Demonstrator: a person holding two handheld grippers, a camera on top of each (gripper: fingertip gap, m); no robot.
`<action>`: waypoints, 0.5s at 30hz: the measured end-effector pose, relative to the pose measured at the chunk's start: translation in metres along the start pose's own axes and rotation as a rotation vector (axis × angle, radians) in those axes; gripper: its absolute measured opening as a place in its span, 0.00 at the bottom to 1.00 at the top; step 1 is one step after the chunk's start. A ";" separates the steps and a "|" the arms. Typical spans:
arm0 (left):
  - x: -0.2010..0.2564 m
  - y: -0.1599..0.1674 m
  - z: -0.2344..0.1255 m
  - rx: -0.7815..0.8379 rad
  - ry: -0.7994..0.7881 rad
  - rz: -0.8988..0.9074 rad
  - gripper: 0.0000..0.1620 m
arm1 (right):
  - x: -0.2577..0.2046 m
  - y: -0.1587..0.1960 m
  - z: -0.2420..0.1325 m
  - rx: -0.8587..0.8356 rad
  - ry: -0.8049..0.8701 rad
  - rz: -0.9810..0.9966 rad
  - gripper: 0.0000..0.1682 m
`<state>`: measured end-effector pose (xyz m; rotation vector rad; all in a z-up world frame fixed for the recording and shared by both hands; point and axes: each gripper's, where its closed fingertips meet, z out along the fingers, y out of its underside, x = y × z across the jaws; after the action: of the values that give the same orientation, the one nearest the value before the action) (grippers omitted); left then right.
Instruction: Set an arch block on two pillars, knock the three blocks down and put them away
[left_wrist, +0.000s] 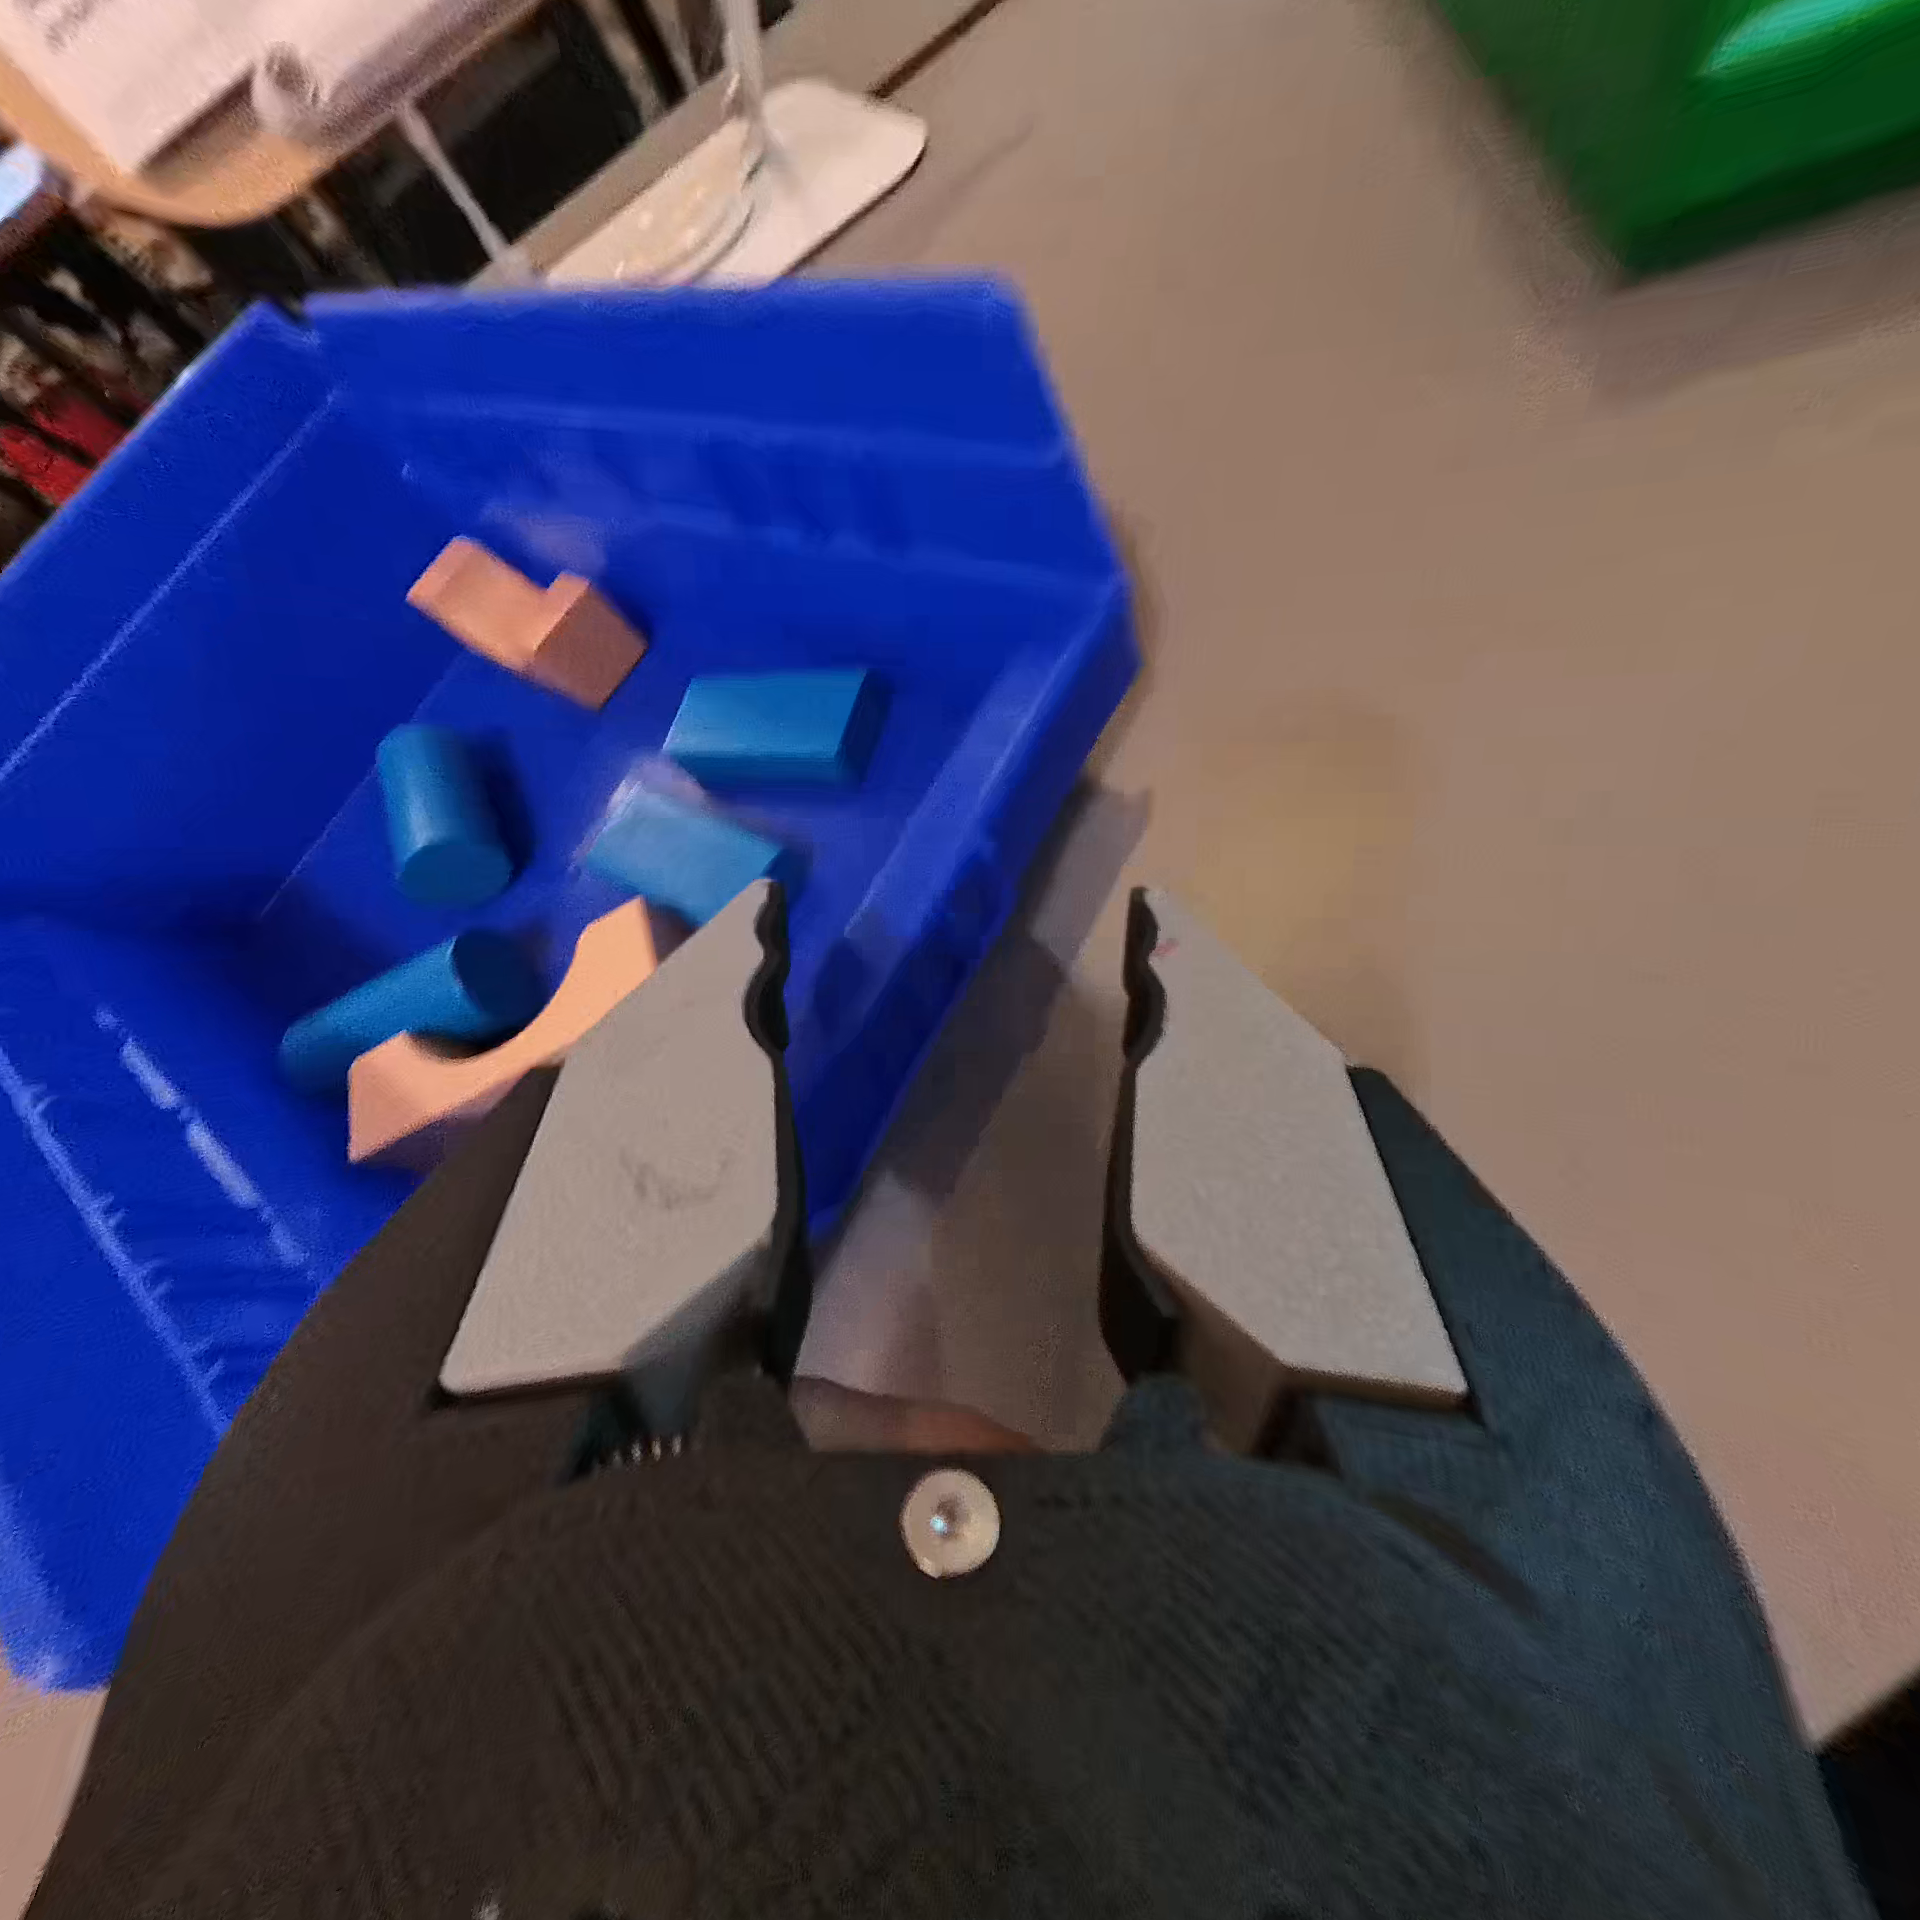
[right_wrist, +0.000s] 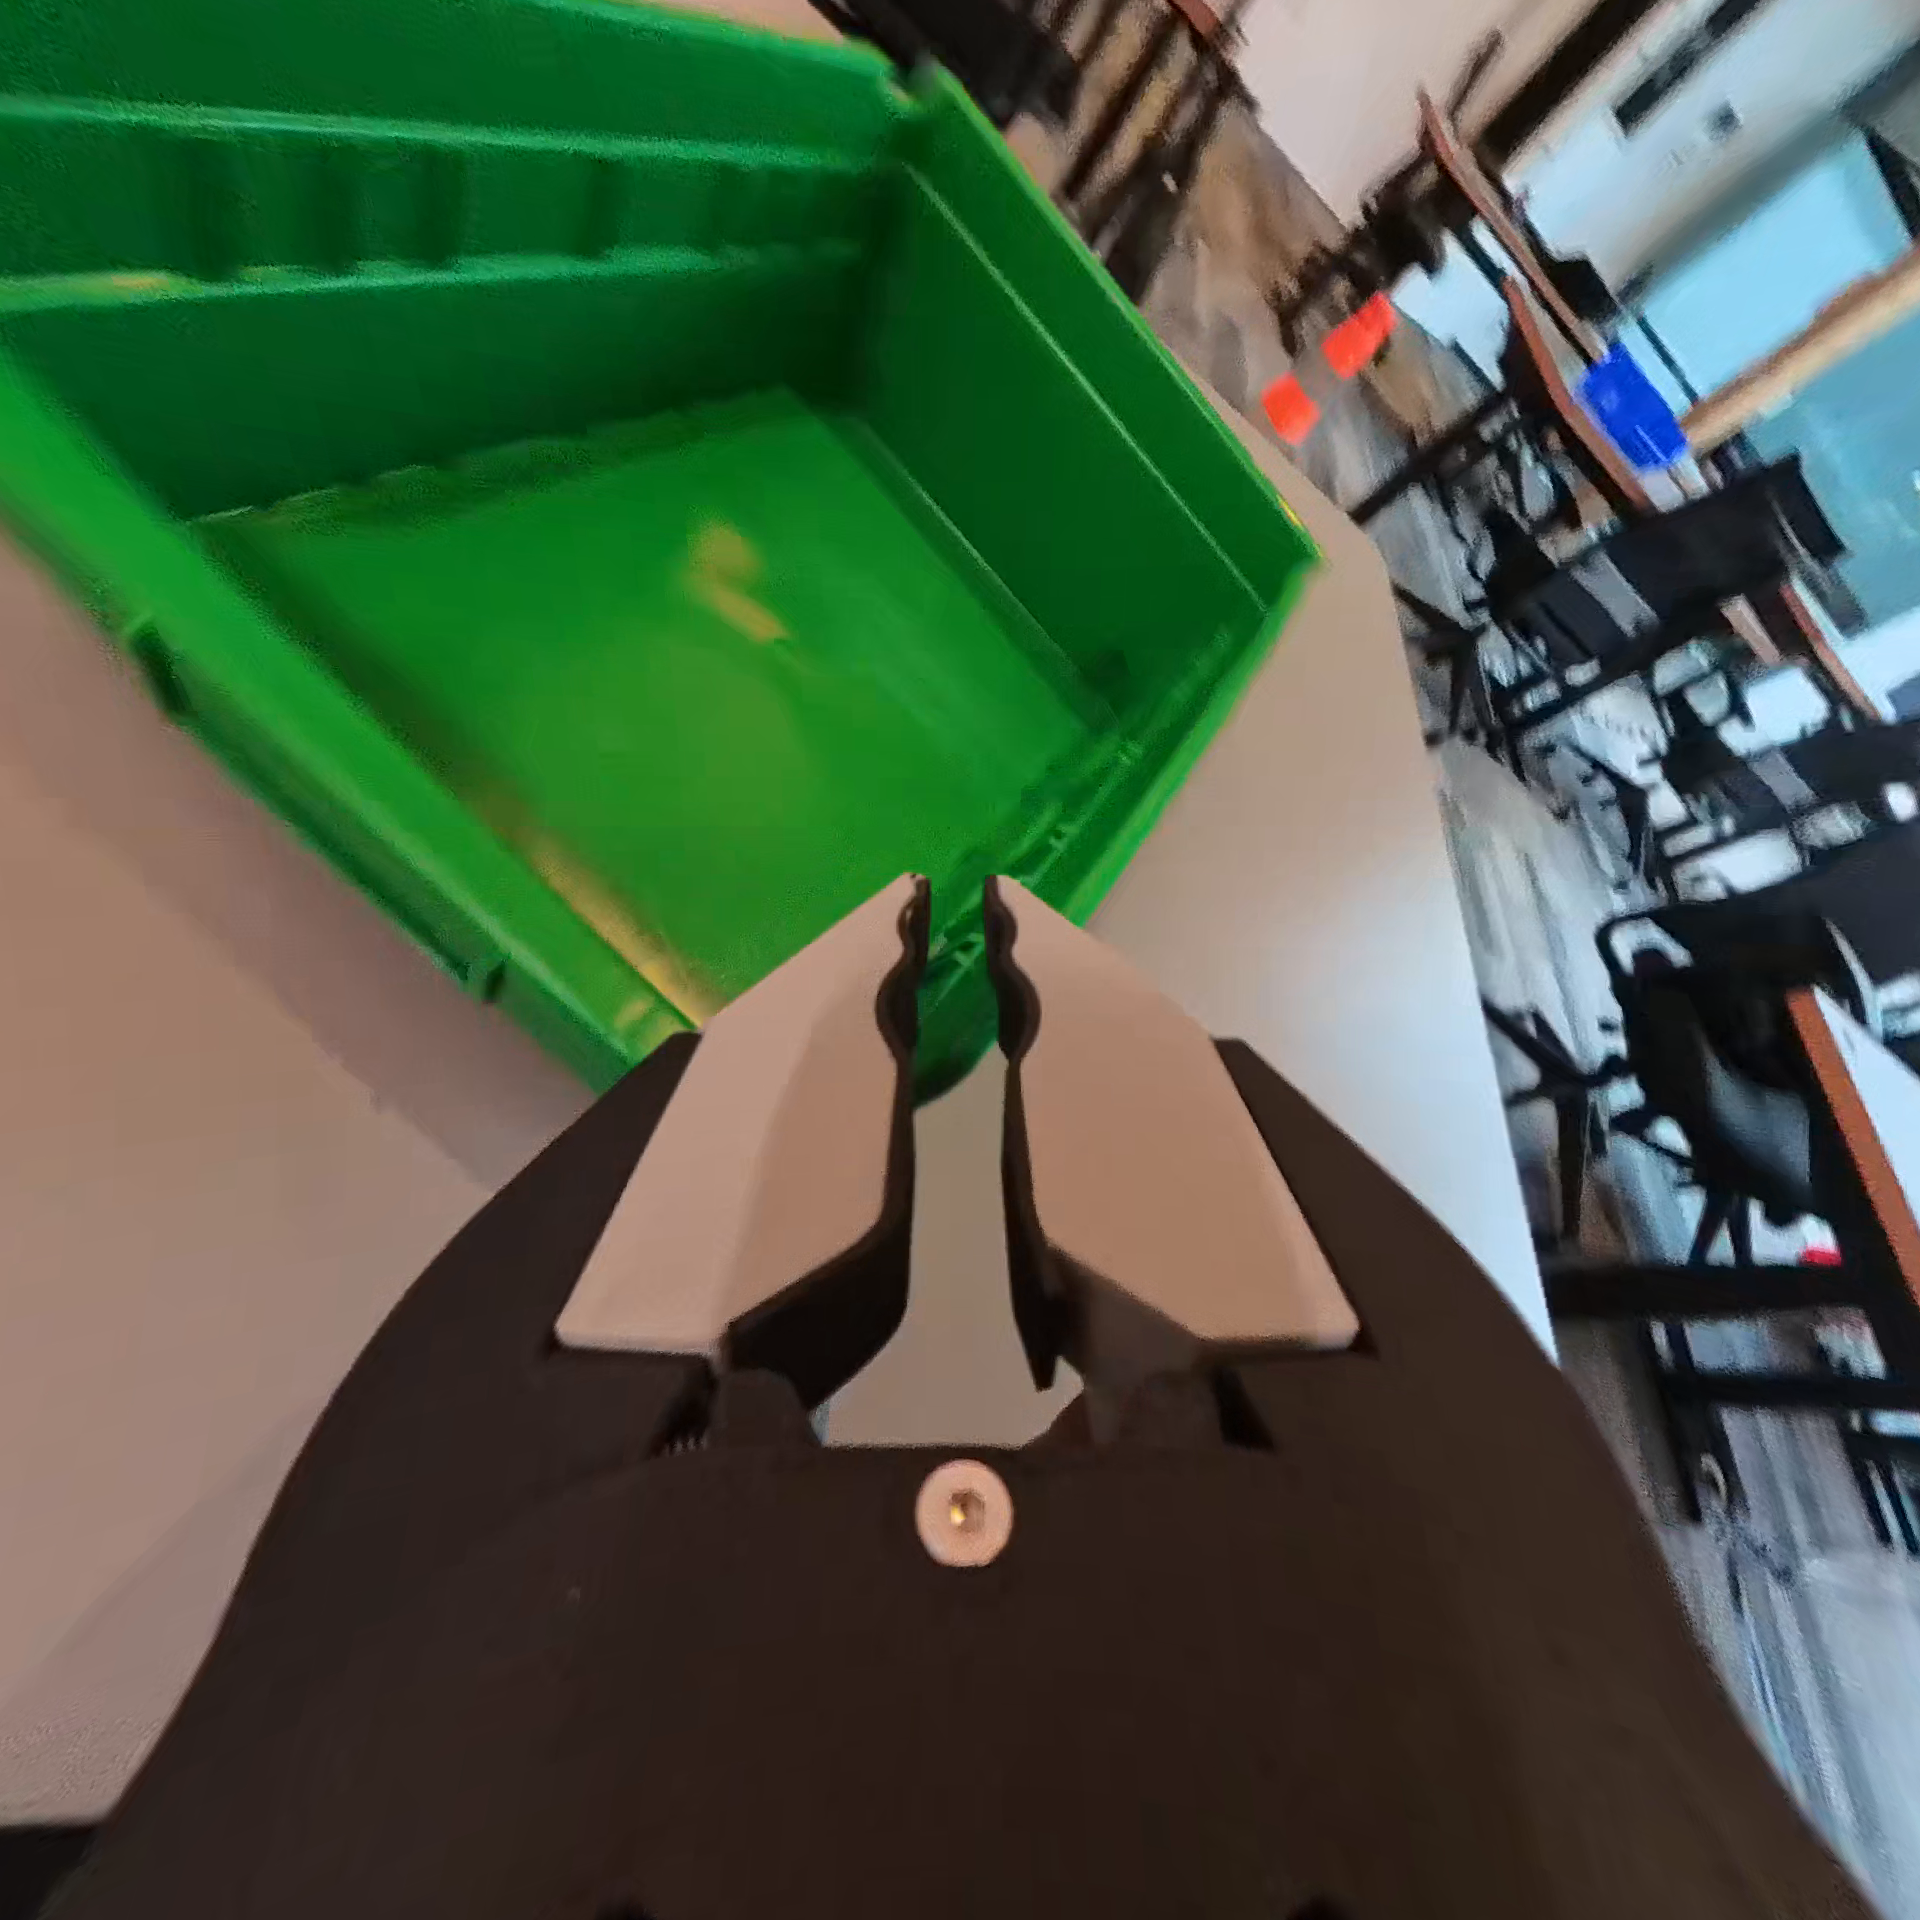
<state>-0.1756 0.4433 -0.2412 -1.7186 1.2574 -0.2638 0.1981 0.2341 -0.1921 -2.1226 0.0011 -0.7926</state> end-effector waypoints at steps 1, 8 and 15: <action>-0.008 0.005 -0.001 0.001 -0.019 0.016 0.28 | 0.014 0.008 0.005 -0.030 0.003 0.035 0.09; -0.077 0.039 -0.020 -0.014 -0.156 -0.133 0.49 | -0.021 -0.020 -0.011 0.170 -0.213 0.220 0.29; -0.059 0.056 -0.039 -0.006 -0.199 -0.122 0.49 | -0.107 -0.060 -0.028 0.255 -0.500 0.140 0.22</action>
<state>-0.2619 0.4696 -0.2443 -1.7827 1.0124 -0.1558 0.0814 0.2814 -0.1945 -1.9957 -0.2040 -0.1556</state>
